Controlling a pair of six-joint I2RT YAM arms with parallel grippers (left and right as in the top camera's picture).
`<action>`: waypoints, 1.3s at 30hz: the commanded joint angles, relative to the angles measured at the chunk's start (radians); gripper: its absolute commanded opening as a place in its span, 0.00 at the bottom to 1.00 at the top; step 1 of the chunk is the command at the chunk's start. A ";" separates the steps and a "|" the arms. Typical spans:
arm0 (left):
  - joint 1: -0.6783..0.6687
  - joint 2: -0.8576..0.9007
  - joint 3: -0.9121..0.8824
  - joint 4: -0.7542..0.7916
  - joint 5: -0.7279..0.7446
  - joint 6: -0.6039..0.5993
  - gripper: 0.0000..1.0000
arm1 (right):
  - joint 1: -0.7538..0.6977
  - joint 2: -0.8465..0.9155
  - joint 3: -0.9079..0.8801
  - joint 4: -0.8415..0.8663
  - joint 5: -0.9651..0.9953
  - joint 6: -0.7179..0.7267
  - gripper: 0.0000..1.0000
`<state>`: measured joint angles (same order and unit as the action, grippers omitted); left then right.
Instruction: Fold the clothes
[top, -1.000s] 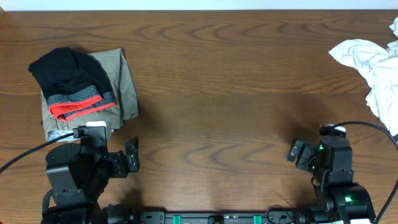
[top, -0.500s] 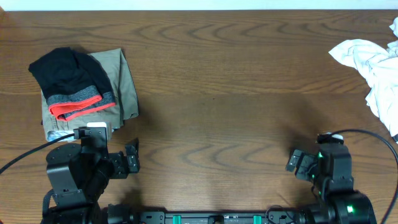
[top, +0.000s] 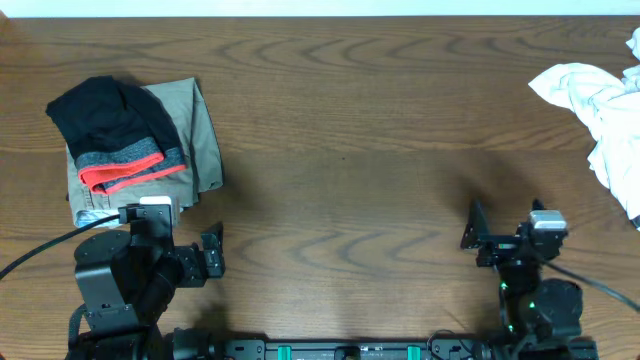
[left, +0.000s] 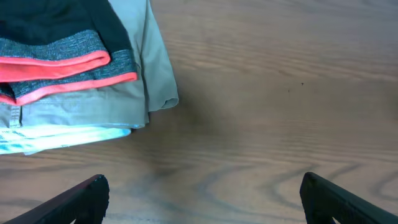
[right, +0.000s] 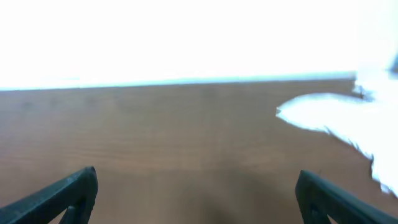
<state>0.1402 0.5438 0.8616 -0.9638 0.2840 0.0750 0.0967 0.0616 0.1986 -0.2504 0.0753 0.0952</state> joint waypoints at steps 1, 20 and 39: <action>0.000 0.002 0.004 -0.001 -0.005 -0.008 0.98 | 0.008 -0.053 -0.109 0.150 -0.005 -0.103 0.99; 0.000 0.002 0.004 -0.001 -0.005 -0.008 0.98 | 0.008 -0.053 -0.193 0.177 -0.068 -0.179 0.99; 0.000 0.002 0.004 -0.001 -0.005 -0.008 0.98 | 0.008 -0.053 -0.193 0.177 -0.068 -0.179 0.99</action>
<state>0.1402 0.5442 0.8616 -0.9646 0.2840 0.0750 0.0967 0.0128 0.0071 -0.0681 0.0174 -0.0704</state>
